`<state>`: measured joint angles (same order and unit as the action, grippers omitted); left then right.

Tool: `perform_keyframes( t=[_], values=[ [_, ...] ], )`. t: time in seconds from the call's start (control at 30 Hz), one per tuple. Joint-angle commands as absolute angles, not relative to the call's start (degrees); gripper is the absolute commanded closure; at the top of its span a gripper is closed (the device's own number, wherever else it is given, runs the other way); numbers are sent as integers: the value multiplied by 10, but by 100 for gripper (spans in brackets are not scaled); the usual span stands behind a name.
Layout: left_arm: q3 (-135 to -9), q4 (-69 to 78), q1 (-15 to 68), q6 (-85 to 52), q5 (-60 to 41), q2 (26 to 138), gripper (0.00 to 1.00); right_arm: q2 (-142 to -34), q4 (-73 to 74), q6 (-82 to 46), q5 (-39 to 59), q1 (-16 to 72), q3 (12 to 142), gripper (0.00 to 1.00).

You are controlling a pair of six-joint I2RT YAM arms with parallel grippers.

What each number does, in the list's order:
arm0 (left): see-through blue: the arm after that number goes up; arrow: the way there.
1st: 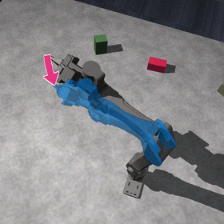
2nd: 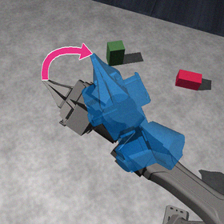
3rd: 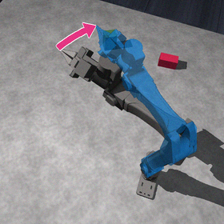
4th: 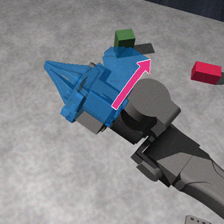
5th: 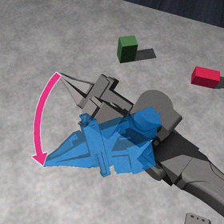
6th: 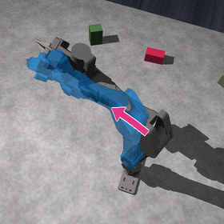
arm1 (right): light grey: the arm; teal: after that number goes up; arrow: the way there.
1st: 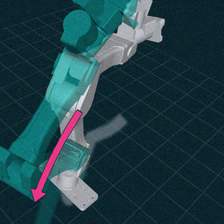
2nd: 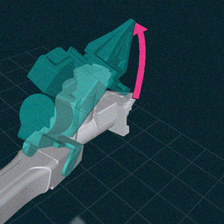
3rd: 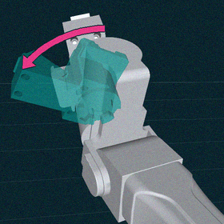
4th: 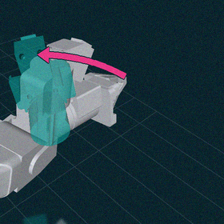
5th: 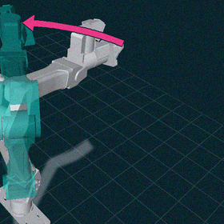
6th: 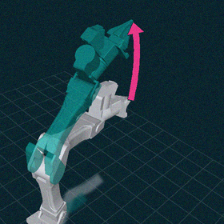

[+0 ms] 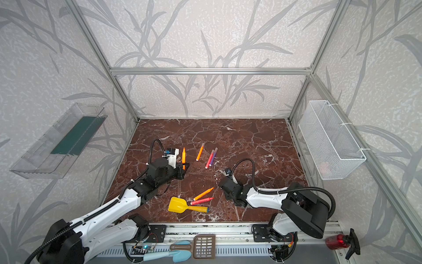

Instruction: Insert the pens into the pen caps

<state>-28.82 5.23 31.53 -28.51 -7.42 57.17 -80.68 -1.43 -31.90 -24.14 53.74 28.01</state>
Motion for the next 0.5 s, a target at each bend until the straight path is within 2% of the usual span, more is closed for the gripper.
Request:
perform_keyframes(
  t=[0.0, 0.17, 0.47],
  values=[
    [-298, 71, 317, -286, -74, 570, 100, -812, -2, -331, -253, 511, 265, 55],
    [-297, 73, 317, -286, -74, 572, 100, -851, 45, -317, -204, 468, 275, 57],
    [-299, 75, 319, -280, -71, 578, 100, -935, 73, -301, -172, 445, 342, 60]
  ],
)
